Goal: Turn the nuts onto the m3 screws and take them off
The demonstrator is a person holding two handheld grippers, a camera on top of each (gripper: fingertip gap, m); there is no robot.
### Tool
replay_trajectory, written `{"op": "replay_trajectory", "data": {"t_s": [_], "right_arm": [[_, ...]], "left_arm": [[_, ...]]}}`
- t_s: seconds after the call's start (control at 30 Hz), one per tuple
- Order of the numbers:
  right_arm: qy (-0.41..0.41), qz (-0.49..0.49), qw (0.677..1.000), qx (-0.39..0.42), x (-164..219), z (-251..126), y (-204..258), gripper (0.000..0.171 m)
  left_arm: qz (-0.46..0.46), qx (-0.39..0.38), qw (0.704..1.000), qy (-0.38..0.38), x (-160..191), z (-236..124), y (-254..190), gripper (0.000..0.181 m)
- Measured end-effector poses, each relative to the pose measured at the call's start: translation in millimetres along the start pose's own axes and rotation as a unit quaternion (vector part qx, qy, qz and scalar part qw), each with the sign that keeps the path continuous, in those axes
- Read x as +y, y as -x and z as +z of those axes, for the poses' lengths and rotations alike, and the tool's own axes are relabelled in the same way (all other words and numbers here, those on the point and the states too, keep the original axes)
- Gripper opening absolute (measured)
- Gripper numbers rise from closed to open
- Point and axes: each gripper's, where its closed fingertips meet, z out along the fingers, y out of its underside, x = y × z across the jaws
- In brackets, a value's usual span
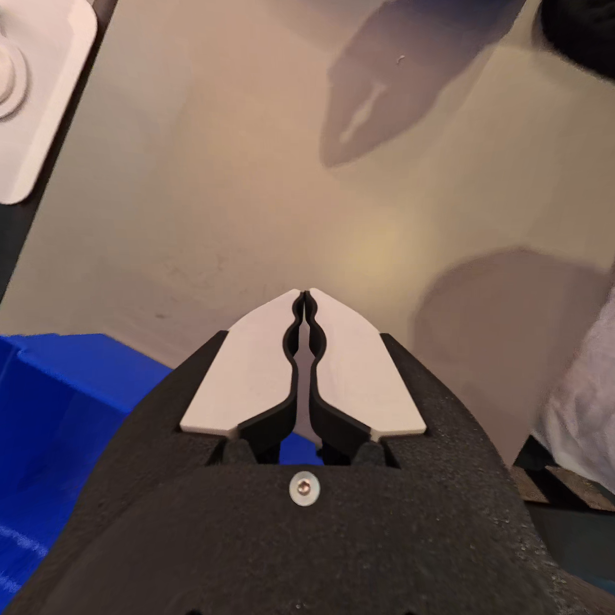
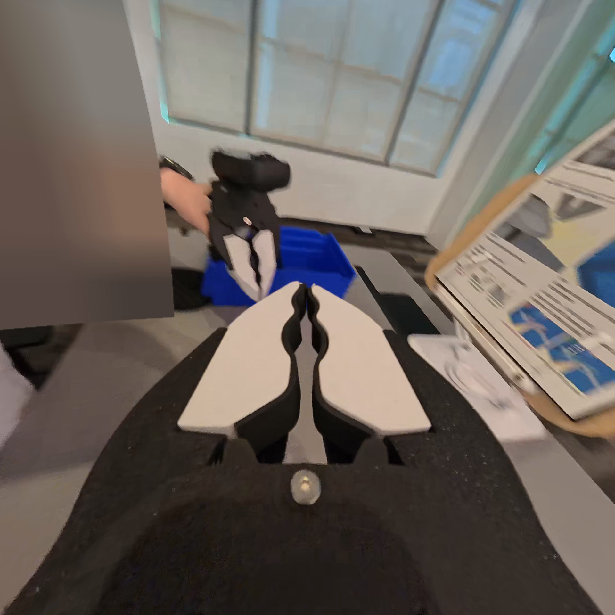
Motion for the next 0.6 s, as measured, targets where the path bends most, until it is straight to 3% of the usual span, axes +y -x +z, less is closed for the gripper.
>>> {"op": "replay_trajectory", "data": {"t_s": [0.13,0.3,0.6], "right_arm": [[0.059,-0.019,0.996,0.066,10.0,-21.5,-23.1,0.000],[0.050,-0.009,0.996,0.074,1.8,-40.6,-27.2,0.000],[0.105,-0.022,0.989,0.105,20.2,-54.1,-40.1,0.000]], "left_arm": [[-0.008,0.054,0.998,-0.032,-22.0,18.4,-21.7,0.000],[-0.021,0.114,0.991,-0.058,-53.8,48.1,-33.9,0.000],[-0.030,0.173,0.975,-0.136,-131.8,89.3,-36.9,0.006]]}}
